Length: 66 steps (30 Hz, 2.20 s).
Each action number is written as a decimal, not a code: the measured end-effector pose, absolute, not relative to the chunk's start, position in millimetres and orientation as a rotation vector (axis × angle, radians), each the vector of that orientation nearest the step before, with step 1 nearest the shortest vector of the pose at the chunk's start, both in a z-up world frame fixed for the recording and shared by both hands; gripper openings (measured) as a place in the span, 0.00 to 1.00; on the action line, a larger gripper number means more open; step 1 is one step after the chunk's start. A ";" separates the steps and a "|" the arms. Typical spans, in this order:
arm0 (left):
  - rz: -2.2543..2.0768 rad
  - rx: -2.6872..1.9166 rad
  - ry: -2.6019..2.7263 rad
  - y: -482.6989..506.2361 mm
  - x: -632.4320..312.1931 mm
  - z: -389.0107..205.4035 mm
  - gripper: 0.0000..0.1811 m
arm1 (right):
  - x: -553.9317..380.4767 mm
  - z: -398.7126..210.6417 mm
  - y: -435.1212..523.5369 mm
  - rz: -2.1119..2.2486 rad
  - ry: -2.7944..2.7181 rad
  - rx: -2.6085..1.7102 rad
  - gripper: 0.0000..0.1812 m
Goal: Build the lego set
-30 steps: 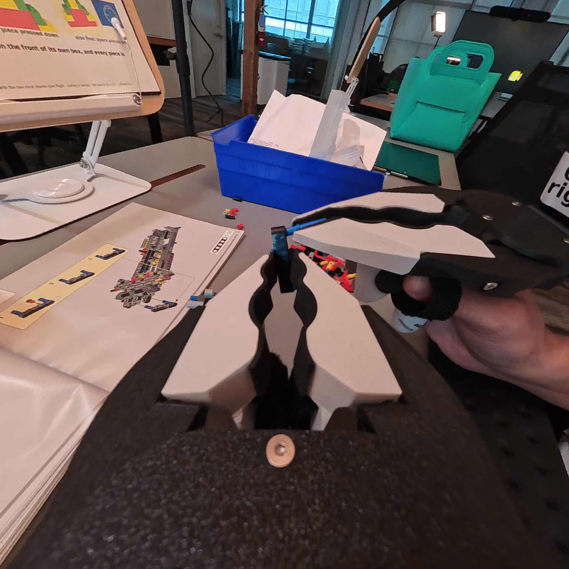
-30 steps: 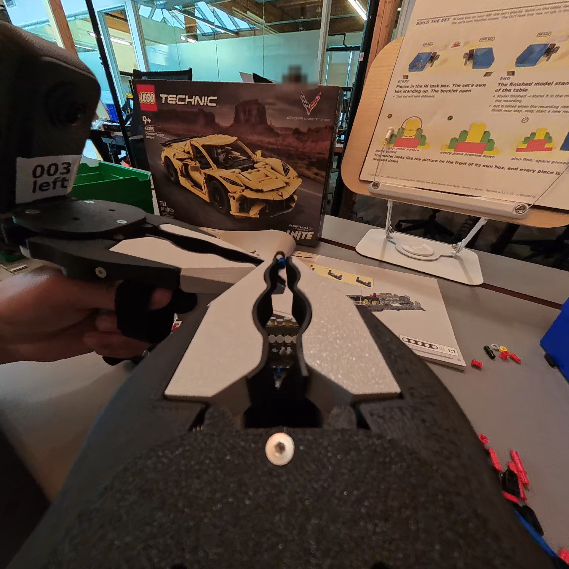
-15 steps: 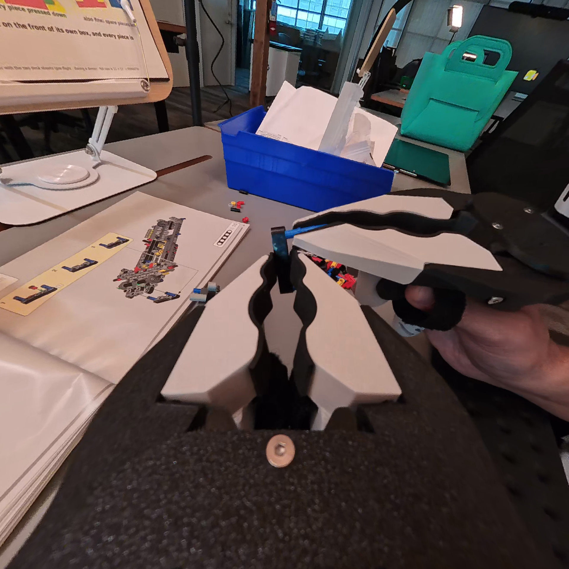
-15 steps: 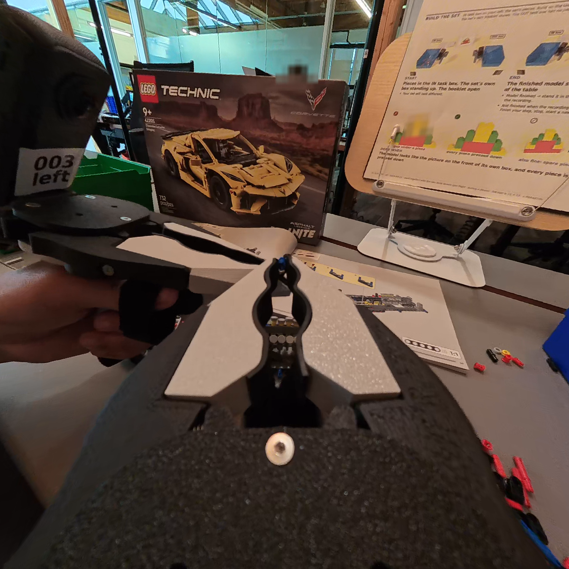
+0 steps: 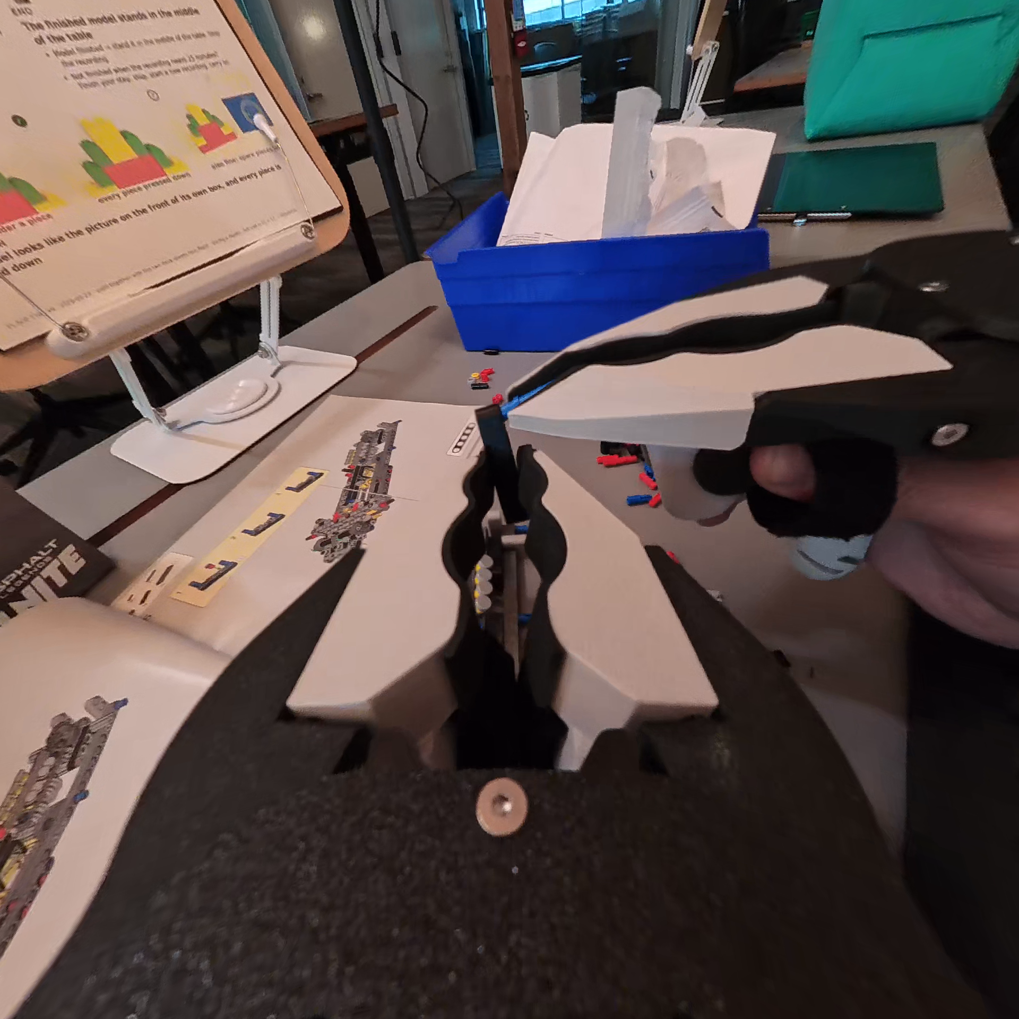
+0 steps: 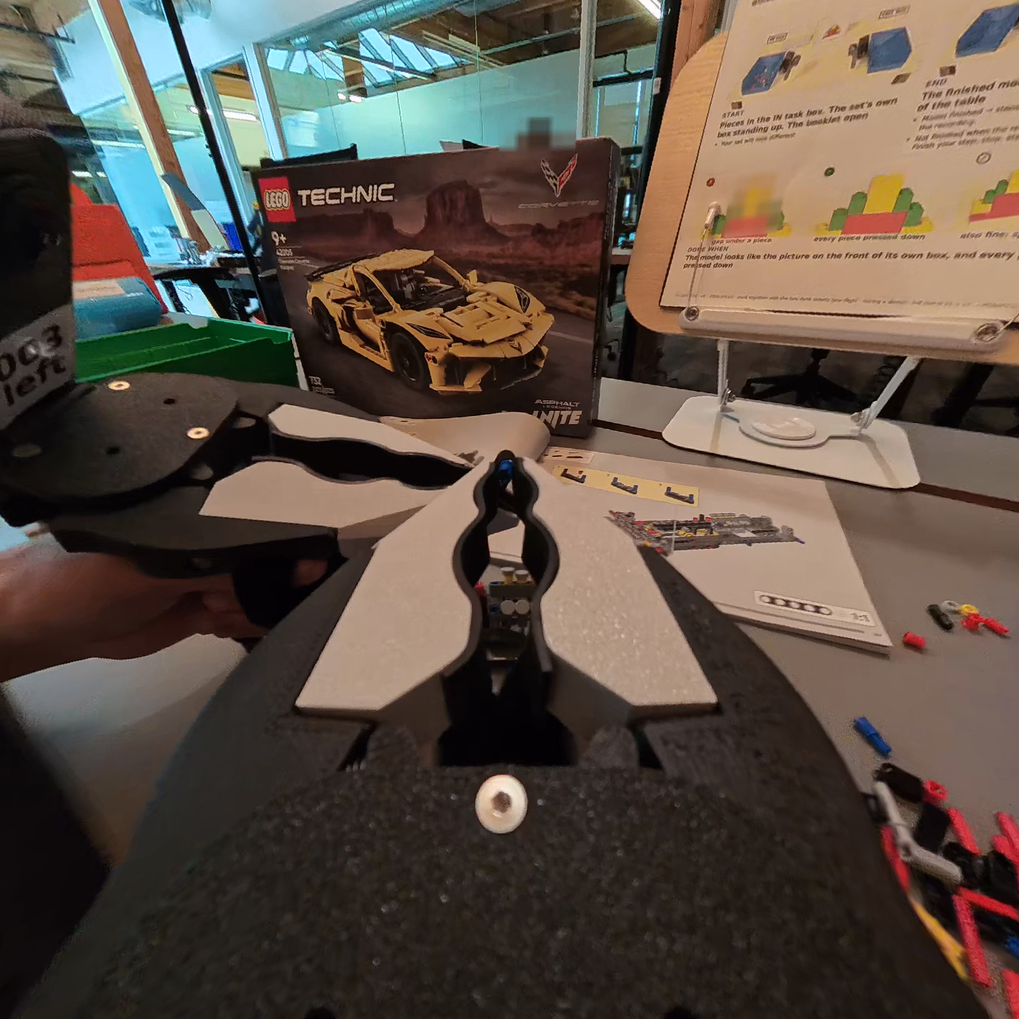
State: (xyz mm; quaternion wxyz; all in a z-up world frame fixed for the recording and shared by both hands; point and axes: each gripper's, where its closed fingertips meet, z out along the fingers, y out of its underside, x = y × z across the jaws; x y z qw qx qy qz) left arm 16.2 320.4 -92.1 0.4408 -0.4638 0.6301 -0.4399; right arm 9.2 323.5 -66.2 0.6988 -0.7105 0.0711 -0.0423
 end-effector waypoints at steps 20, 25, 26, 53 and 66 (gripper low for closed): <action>-0.852 -0.933 1.612 321.9 15.0 -93.6 0.04 | 7.6 -71.0 322.9 0.103 0.182 -1.559 0.01; -0.982 -1.000 1.618 319.1 15.2 -94.5 0.04 | 8.2 -70.9 322.9 0.216 0.243 -1.523 0.02; -1.049 -1.048 1.610 318.8 16.0 -94.1 0.04 | 8.9 -69.8 322.8 0.211 0.258 -1.526 0.02; -1.792 -0.922 1.786 268.1 -21.9 -67.9 0.04 | -43.7 -42.6 293.4 0.918 -0.177 -1.391 0.14; -1.673 -1.225 1.582 316.5 4.6 -75.4 0.04 | -11.0 -47.9 309.9 0.699 -0.017 -1.396 0.24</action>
